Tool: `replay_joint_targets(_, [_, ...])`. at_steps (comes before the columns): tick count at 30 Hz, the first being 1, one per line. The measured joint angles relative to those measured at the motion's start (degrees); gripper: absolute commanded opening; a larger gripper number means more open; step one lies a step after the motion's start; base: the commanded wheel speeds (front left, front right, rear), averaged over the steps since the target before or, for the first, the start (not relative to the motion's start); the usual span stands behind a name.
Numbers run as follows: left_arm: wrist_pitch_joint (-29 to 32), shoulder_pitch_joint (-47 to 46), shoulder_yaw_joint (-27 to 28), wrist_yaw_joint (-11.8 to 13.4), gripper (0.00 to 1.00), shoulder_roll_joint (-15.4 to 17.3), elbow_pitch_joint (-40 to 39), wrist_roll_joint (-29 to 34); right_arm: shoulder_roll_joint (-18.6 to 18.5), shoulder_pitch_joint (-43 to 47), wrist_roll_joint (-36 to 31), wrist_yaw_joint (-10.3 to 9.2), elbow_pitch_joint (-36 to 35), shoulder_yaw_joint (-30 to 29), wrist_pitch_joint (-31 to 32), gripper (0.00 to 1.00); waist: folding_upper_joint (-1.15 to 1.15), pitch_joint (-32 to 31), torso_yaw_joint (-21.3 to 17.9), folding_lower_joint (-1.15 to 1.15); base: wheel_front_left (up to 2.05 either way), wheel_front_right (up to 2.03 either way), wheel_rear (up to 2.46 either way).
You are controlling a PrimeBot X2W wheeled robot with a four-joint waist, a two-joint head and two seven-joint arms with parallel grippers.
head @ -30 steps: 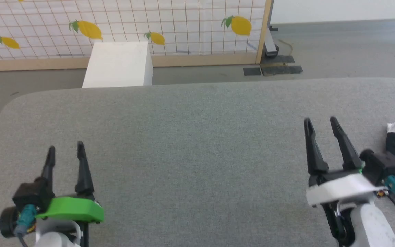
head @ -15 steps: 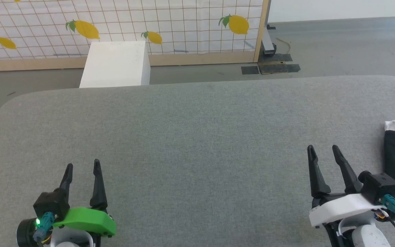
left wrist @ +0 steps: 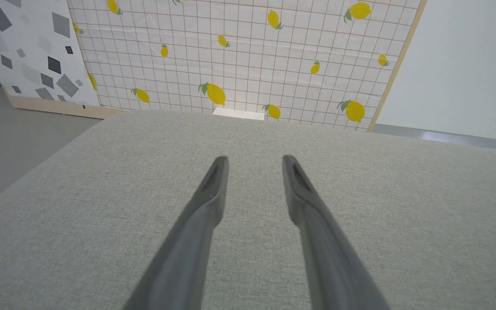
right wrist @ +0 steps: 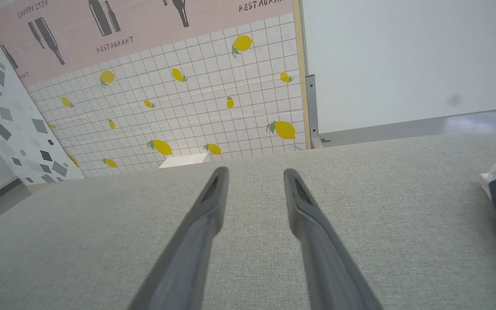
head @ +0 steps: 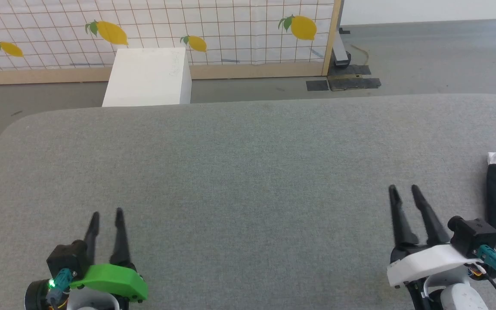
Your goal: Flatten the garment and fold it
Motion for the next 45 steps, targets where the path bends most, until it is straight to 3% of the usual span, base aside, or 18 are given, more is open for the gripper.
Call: replay_joint_targets(45, [4.64, 0.04, -0.89, 0.01, 0.00, -0.46, -3.90, 3.26, 0.00, 0.68, -3.98, 0.01, -4.34, -0.01, 4.64, 0.00, 0.00, -0.60, 0.37, 0.00, 0.00, 0.00, 0.00])
